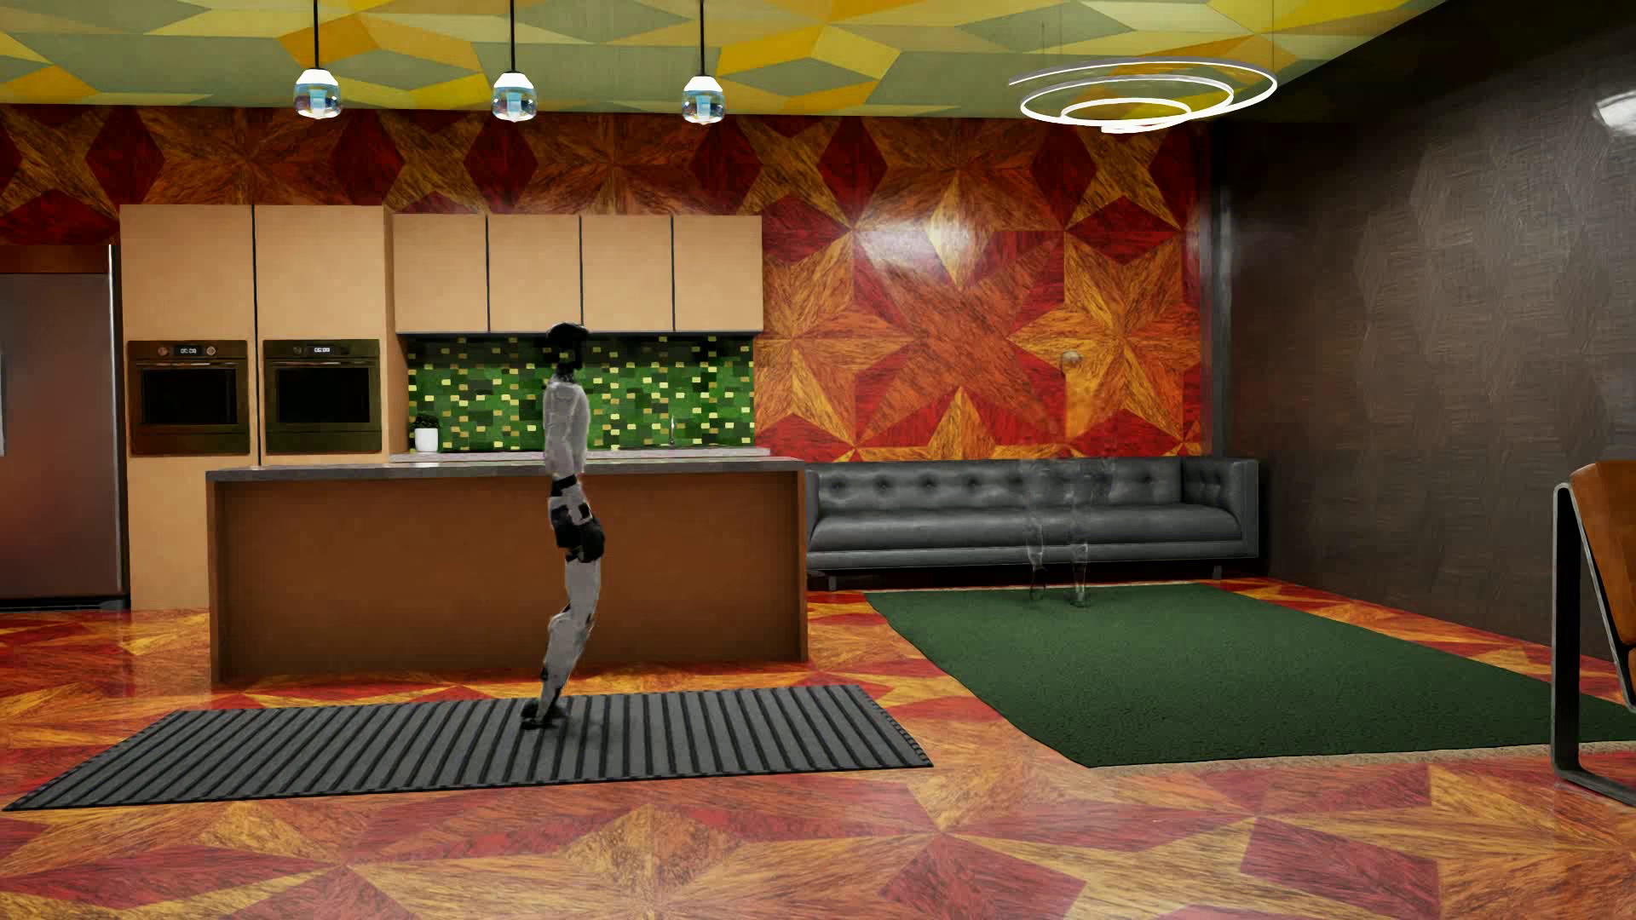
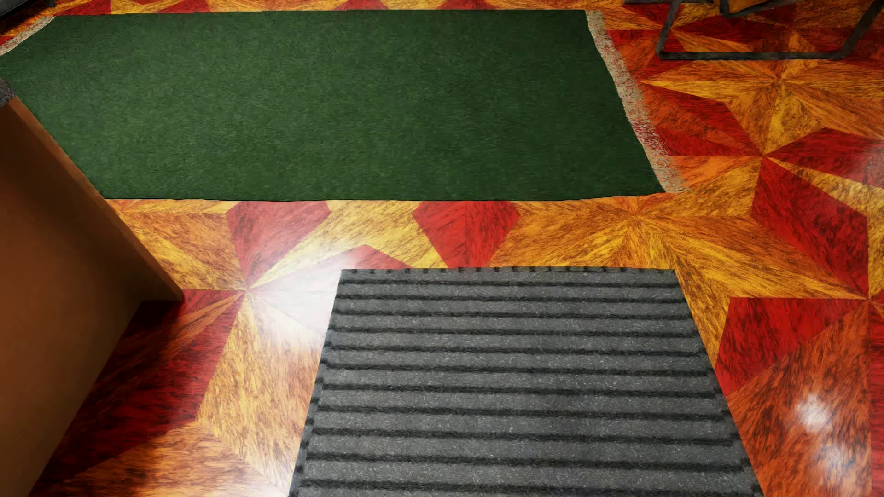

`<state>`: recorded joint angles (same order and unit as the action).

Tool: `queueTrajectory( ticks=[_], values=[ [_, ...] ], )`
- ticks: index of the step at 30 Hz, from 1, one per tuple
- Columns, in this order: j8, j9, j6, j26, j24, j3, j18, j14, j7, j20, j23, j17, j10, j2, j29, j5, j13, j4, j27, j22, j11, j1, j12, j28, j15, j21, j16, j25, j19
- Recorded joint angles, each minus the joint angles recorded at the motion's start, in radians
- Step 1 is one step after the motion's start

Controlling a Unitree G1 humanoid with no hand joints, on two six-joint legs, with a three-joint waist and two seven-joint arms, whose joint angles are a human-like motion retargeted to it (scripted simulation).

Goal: Move towards the sofa

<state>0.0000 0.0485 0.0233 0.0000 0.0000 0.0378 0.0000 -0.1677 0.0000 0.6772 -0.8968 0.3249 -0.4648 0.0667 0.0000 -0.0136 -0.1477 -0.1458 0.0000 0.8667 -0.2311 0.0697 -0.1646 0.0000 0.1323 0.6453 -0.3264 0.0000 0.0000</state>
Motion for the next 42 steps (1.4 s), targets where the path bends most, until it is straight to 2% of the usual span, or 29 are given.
queueTrajectory(
  ticks=[1,2,3,5,7,9,14,16,18,19,21,22,23,24,25,26,29,30,32,33,34,35,36,37,38,39,40,41,42],
  values=[
    [0.000,-0.004,0.001,0.000,0.000,-0.026,0.000,0.016,0.000,0.005,-0.013,0.003,-0.014,-0.027,0.000,-0.004,-0.006,-0.010,0.000,0.002,-0.023,0.025,0.008,0.000,0.024,-0.067,0.003,0.000,0.000],
    [0.000,-0.018,0.015,0.000,0.000,0.031,0.000,0.009,0.000,0.002,-0.009,-0.002,-0.026,0.012,0.000,-0.006,-0.038,-0.025,0.000,-0.008,0.065,0.016,-0.013,0.000,0.075,-0.096,-0.001,0.000,0.000],
    [0.000,-0.002,0.003,0.000,0.000,-0.005,0.000,0.021,0.000,0.005,-0.005,0.005,-0.036,-0.041,0.000,0.002,-0.034,-0.018,0.000,-0.017,-0.266,0.022,0.000,0.000,0.201,-0.074,-0.005,0.000,0.000],
    [0.000,0.023,0.013,0.000,0.000,0.011,0.000,-0.042,0.000,-0.017,0.004,0.007,-0.037,-0.156,0.000,-0.013,-0.055,-0.034,0.000,-0.061,-0.455,-0.015,0.000,0.000,0.217,-0.075,-0.013,0.000,0.000],
    [0.000,0.076,0.025,0.000,0.000,0.037,0.000,-0.084,0.000,0.035,-0.021,-0.014,-0.043,-0.269,0.000,-0.028,-0.067,-0.032,0.000,-0.071,-0.688,-0.088,0.038,0.000,0.178,-0.084,-0.038,0.000,0.000],
    [0.000,0.055,0.000,0.000,0.000,0.137,0.000,-0.142,0.000,0.017,-0.017,-0.008,-0.014,-0.387,0.000,-0.031,-0.102,-0.005,0.000,-0.060,-0.689,-0.117,0.070,0.000,0.168,-0.079,-0.025,0.000,0.000],
    [0.000,0.073,-0.005,0.000,0.000,0.224,0.000,-0.341,0.000,-0.031,-0.091,0.000,0.066,-0.583,0.000,-0.054,-0.147,0.023,0.000,-0.117,-0.417,-0.335,0.134,0.000,-0.035,-0.089,-0.034,0.000,0.000],
    [0.000,0.081,-0.005,0.000,0.000,0.260,0.000,-0.355,0.000,-0.032,-0.108,0.001,0.065,-0.625,0.000,-0.062,-0.152,0.037,0.000,-0.107,-0.392,-0.395,0.152,0.000,-0.025,-0.099,-0.038,0.000,0.000],
    [0.000,0.078,-0.021,0.000,0.000,0.309,0.000,-0.290,0.000,0.005,-0.108,0.013,0.041,-0.661,0.000,-0.058,-0.156,0.071,0.000,-0.073,-0.526,-0.435,0.142,0.000,-0.031,-0.084,-0.035,0.000,0.000],
    [0.000,0.075,-0.048,0.000,0.000,0.321,0.000,-0.199,0.000,0.005,-0.128,0.014,-0.006,-0.668,0.000,-0.039,-0.145,0.104,0.000,-0.034,-0.590,-0.430,0.123,0.000,-0.006,-0.058,-0.017,0.000,0.000],
    [0.000,0.060,-0.046,0.000,0.000,0.300,0.000,0.100,0.000,-0.001,-0.126,0.009,-0.235,-0.591,0.000,-0.012,-0.138,0.129,0.000,-0.028,-0.656,-0.370,0.040,0.000,0.080,-0.093,-0.007,0.000,0.000],
    [0.000,0.071,-0.046,0.000,0.000,0.244,0.000,0.226,0.000,0.042,-0.122,0.003,-0.416,-0.536,0.000,0.018,-0.126,0.133,0.000,-0.019,-0.648,-0.292,0.028,0.000,0.115,-0.116,-0.015,0.000,0.000],
    [0.000,0.067,-0.040,0.000,0.000,0.212,0.000,0.239,0.000,0.032,-0.092,-0.007,-0.648,-0.498,0.000,0.033,-0.109,0.136,0.000,-0.036,-0.643,-0.156,0.001,0.000,0.157,-0.124,-0.024,0.000,0.000],
    [0.000,0.078,-0.028,0.000,0.000,0.176,0.000,0.222,0.000,0.075,-0.063,-0.003,-0.808,-0.404,0.000,0.038,-0.098,0.129,0.000,-0.002,-0.603,-0.059,-0.007,0.000,0.178,-0.121,-0.026,0.000,0.000],
    [0.000,0.090,-0.007,0.000,0.000,0.095,0.000,0.219,0.000,0.024,-0.020,-0.007,-0.878,-0.323,0.000,0.038,-0.082,0.101,0.000,0.007,-0.550,0.044,-0.032,0.000,0.180,-0.140,-0.018,0.000,0.000],
    [0.000,0.090,0.010,0.000,0.000,0.030,0.000,0.223,0.000,0.003,0.024,-0.001,-0.851,-0.243,0.000,0.036,-0.063,0.088,0.000,-0.012,-0.490,0.146,-0.064,0.000,0.186,-0.132,-0.029,0.000,0.000],
    [0.000,0.100,0.049,0.000,0.000,-0.123,0.000,0.440,0.000,0.050,0.136,0.020,-0.346,0.033,0.000,0.003,-0.036,0.057,0.000,0.013,-0.321,0.302,-0.109,0.000,0.223,-0.183,-0.050,0.000,0.000],
    [0.000,0.091,0.050,0.000,0.000,-0.158,0.000,0.375,0.000,0.046,0.164,0.031,-0.168,0.096,0.000,0.000,-0.016,0.060,0.000,0.005,-0.288,0.337,-0.129,0.000,0.263,-0.186,-0.056,0.000,0.000],
    [0.000,0.070,0.054,0.000,0.000,-0.179,0.000,-0.079,0.000,0.052,0.179,0.048,0.021,0.208,0.000,0.002,0.030,0.058,0.000,0.036,-0.264,0.374,-0.150,0.000,0.343,-0.194,-0.051,0.000,0.000],
    [0.000,0.066,0.056,0.000,0.000,-0.210,0.000,-0.130,0.000,0.073,0.169,0.041,0.009,0.234,0.000,-0.001,0.038,0.069,0.000,0.043,-0.279,0.397,-0.154,0.000,0.358,-0.219,-0.051,0.000,0.000],
    [0.000,0.074,0.067,0.000,0.000,-0.229,0.000,0.049,0.000,0.087,0.150,0.036,-0.011,0.266,0.000,-0.014,0.038,0.053,0.000,0.055,-0.311,0.415,-0.158,0.000,0.336,-0.229,-0.047,0.000,0.000],
    [0.000,0.068,0.088,0.000,0.000,-0.240,0.000,0.287,0.000,0.090,0.124,0.020,-0.092,0.275,0.000,-0.033,0.030,0.039,0.000,0.056,-0.358,0.460,-0.163,0.000,0.251,-0.246,-0.046,0.000,0.000],
    [0.000,0.074,0.119,0.000,0.000,-0.248,0.000,0.399,0.000,0.104,0.090,-0.002,-0.179,0.268,0.000,-0.068,0.003,0.012,0.000,0.072,-0.460,0.461,-0.156,0.000,0.100,-0.257,-0.044,0.000,0.000],
    [0.000,0.072,0.134,0.000,0.000,-0.224,0.000,0.397,0.000,0.109,0.053,-0.017,-0.217,0.232,0.000,-0.090,-0.029,-0.019,0.000,0.083,-0.626,0.409,-0.156,0.000,-0.103,-0.238,-0.046,0.000,0.000],
    [0.000,0.064,0.133,0.000,0.000,-0.193,0.000,0.380,0.000,0.077,0.038,-0.024,-0.242,0.132,0.000,-0.103,-0.060,-0.050,0.000,0.086,-0.832,0.364,-0.156,0.000,-0.230,-0.223,-0.037,0.000,0.000],
    [0.000,0.076,0.141,0.000,0.000,-0.158,0.000,0.329,0.000,0.079,0.024,-0.022,-0.232,0.040,0.000,-0.124,-0.078,-0.074,0.000,0.059,-1.034,0.283,-0.141,0.000,-0.154,-0.177,-0.046,0.000,0.000],
    [0.000,0.087,0.133,0.000,0.000,-0.106,0.000,0.254,0.000,0.070,0.020,-0.022,-0.201,-0.050,0.000,-0.132,-0.098,-0.072,0.000,0.043,-1.149,0.183,-0.121,0.000,0.013,-0.156,-0.047,0.000,0.000],
    [0.000,0.091,0.101,0.000,0.000,-0.044,0.000,0.186,0.000,0.083,0.004,-0.013,-0.160,-0.142,0.000,-0.118,-0.114,-0.055,0.000,0.023,-1.183,0.087,-0.088,0.000,0.124,-0.140,-0.050,0.000,0.000],
    [0.000,0.078,0.074,0.000,0.000,0.023,0.000,0.113,0.000,0.076,-0.015,-0.012,-0.124,-0.233,0.000,-0.114,-0.137,-0.041,0.000,0.010,-1.129,0.015,-0.051,0.000,0.175,-0.159,-0.050,0.000,0.000]
  ],
)
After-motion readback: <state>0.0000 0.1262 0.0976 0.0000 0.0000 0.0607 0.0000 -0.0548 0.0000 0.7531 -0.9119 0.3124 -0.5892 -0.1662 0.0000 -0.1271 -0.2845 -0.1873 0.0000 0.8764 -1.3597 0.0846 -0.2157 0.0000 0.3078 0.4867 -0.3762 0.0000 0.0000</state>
